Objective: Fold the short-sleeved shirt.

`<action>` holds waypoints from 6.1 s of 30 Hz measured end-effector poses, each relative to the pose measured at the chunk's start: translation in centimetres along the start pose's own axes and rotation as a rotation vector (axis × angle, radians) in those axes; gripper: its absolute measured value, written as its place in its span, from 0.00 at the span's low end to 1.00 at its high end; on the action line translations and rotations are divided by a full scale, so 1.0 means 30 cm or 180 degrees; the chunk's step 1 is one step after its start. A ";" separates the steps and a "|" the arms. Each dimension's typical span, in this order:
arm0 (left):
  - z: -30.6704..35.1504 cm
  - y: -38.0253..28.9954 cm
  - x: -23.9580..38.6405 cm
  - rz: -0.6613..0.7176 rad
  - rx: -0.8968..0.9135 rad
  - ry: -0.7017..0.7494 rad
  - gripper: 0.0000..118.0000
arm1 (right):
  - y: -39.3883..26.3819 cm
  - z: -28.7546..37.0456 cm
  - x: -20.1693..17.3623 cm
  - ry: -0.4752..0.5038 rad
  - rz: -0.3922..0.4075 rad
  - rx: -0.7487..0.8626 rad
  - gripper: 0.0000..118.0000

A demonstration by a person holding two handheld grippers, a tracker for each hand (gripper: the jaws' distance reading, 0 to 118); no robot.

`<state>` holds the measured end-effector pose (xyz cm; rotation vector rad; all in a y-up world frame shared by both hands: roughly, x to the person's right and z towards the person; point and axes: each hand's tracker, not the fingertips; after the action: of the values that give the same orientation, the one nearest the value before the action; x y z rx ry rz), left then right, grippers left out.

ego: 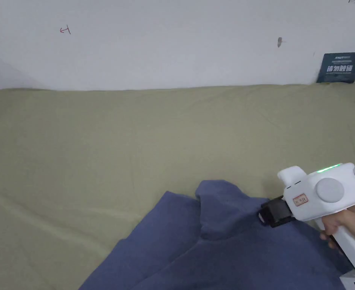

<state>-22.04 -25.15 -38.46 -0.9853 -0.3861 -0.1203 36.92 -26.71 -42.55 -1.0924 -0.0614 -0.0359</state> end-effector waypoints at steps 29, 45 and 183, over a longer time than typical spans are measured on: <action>0.600 0.569 0.298 -0.0217 0.1321 -0.0323 0.03 | -0.220 1.349 0.028 -0.0685 -0.0472 0.2069 0.02; 0.969 0.927 0.447 -0.0253 0.2020 -0.0037 0.03 | -0.193 1.713 0.056 -0.0989 -0.0854 0.2759 0.02; 0.181 -0.151 0.172 0.0013 -0.0029 -0.0155 0.01 | -1.167 0.691 -0.198 -0.0200 -0.1339 0.1002 0.29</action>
<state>-19.91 -22.76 -30.29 -0.9994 -0.4283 -0.0946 28.23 -24.41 -2.41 -0.7508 -0.3421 -0.3584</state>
